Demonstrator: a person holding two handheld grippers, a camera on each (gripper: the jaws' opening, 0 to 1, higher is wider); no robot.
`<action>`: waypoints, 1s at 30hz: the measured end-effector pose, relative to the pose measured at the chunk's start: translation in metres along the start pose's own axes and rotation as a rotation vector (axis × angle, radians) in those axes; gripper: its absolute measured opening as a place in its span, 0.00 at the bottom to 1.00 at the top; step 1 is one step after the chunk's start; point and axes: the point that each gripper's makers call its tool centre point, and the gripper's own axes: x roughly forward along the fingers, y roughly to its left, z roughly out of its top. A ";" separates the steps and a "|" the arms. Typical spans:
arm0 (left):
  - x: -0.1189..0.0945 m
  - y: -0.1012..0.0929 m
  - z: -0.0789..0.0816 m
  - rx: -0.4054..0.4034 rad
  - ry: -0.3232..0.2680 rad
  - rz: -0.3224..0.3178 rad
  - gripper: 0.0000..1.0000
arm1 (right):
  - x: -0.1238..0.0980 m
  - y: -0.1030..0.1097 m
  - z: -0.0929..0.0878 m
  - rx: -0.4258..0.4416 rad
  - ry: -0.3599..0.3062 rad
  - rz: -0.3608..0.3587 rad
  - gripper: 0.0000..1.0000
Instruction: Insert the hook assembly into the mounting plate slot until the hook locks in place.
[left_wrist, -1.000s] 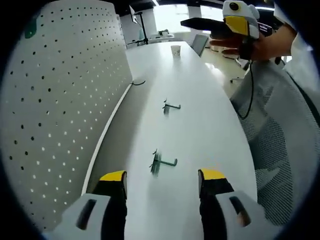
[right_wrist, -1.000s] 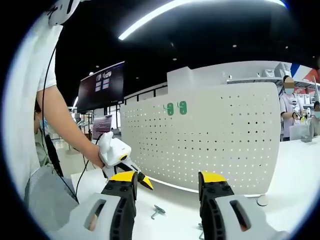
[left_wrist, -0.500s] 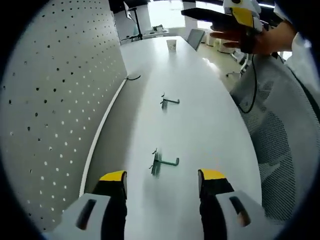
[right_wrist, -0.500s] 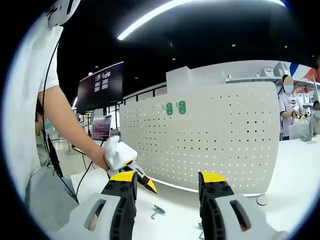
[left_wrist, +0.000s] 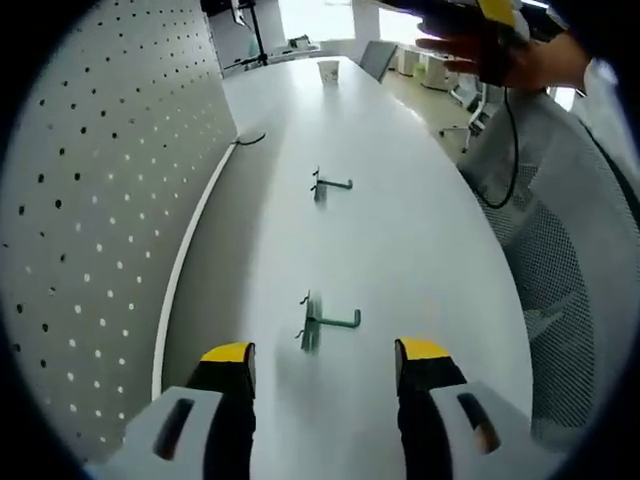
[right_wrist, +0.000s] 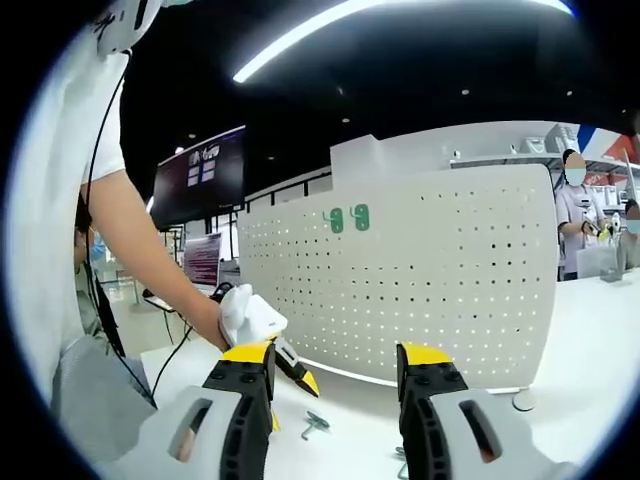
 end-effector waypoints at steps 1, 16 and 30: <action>0.000 0.001 0.000 0.000 0.001 0.001 0.58 | 0.000 0.000 0.000 0.000 0.000 0.000 0.47; 0.015 -0.001 -0.006 0.003 0.041 -0.036 0.56 | -0.001 -0.003 0.002 0.007 -0.008 -0.007 0.47; 0.023 0.001 -0.007 0.007 0.054 -0.049 0.54 | -0.002 -0.005 0.002 0.014 -0.015 -0.015 0.46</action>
